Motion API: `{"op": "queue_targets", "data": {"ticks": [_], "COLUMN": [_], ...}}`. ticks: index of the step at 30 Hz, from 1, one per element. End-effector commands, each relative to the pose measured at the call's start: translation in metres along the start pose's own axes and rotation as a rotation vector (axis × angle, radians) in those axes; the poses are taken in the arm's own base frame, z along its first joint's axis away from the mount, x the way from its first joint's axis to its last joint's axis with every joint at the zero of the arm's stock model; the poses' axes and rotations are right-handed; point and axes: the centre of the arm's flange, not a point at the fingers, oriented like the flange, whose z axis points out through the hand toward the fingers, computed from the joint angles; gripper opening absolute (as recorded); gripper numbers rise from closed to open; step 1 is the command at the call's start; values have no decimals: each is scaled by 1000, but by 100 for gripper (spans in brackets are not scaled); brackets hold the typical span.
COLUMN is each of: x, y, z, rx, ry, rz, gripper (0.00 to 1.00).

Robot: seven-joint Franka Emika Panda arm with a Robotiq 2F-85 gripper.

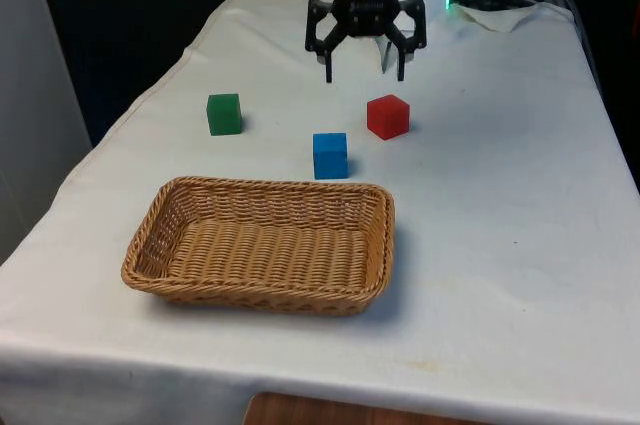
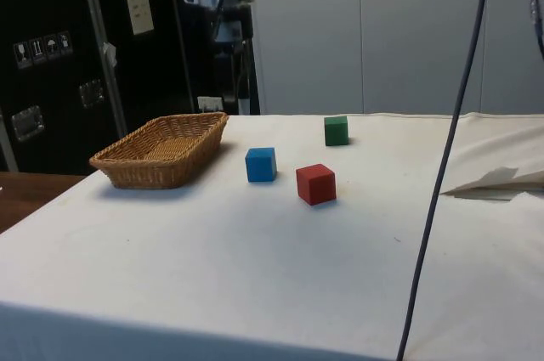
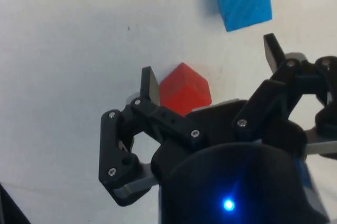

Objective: Pick up the blue cube and place it into the basket.

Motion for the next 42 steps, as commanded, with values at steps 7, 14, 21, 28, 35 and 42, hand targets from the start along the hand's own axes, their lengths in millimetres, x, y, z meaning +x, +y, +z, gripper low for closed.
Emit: {"op": "queue_targets", "data": {"ticks": [7, 14, 21, 28, 35, 42], "x": [-3, -10, -12, -12, -10, -7], "y": [8, 35, 45, 37, 36, 42], "z": [7, 29, 41, 49, 66, 80], "rx": [2, 17, 15, 19, 19, 8], "ry": [-1, -10, -19, -29, -38, -52], "rz": [-14, -14, -12, -15, -10, -3], "gripper": [100, 100, 100, 100, 100, 100]}}
